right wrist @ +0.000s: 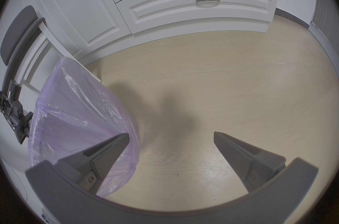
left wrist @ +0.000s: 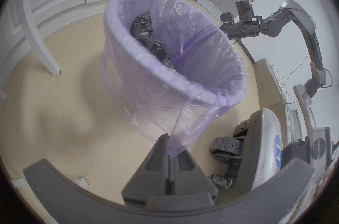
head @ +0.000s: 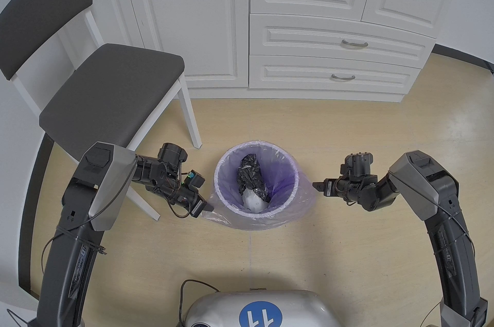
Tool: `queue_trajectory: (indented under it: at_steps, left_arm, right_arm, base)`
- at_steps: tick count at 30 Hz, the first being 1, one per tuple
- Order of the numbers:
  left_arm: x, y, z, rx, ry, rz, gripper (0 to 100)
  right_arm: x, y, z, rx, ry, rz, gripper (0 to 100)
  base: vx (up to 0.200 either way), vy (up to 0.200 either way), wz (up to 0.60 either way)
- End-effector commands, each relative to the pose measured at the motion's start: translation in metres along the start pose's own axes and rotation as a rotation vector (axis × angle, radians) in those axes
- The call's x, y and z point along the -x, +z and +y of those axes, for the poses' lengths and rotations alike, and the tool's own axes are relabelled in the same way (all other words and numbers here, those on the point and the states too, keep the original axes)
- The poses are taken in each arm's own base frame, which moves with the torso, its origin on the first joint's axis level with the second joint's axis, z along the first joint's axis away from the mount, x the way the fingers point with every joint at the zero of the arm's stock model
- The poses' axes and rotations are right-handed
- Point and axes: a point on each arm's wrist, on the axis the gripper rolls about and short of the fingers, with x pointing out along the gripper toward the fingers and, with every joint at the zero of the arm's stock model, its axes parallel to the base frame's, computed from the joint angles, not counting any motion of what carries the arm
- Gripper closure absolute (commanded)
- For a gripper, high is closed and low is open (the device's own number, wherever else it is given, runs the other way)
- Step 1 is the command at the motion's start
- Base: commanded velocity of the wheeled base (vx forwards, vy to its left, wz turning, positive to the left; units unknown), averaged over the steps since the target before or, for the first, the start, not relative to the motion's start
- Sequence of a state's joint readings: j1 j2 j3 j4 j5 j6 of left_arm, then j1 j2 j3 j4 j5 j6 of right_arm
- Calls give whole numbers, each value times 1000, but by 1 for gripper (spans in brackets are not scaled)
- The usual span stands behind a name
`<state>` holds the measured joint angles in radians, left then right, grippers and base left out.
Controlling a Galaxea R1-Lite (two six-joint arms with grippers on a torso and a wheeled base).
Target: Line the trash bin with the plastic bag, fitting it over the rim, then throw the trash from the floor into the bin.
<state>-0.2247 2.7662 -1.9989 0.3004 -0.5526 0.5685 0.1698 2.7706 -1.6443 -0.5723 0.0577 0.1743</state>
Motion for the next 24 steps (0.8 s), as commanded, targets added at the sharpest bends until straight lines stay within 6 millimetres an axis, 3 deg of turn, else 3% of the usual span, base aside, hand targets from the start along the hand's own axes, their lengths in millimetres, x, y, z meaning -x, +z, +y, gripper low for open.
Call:
queue_trajectory:
  at_steps: [1,7,16,24]
  left_arm:
    - [-7,-13,10,21,17,-9,100]
    - [-20,-20,24,92,70,-94,100]
    - [-22,-17,27,113,83,-152,100]
    - [-32,-17,28,256,83,-207,100]
  right_arm:
    - [-1,-2,0,-1,1,3,0]
    - [-4,-6,-1,-1,-1,4,0]
    - [-6,-7,-1,1,-1,4,0]
    - [-6,-7,-2,-1,-2,2,0]
  base:
    - [0,0,0]
    - [0,0,0]
    - [0,0,0]
    - [0,0,0]
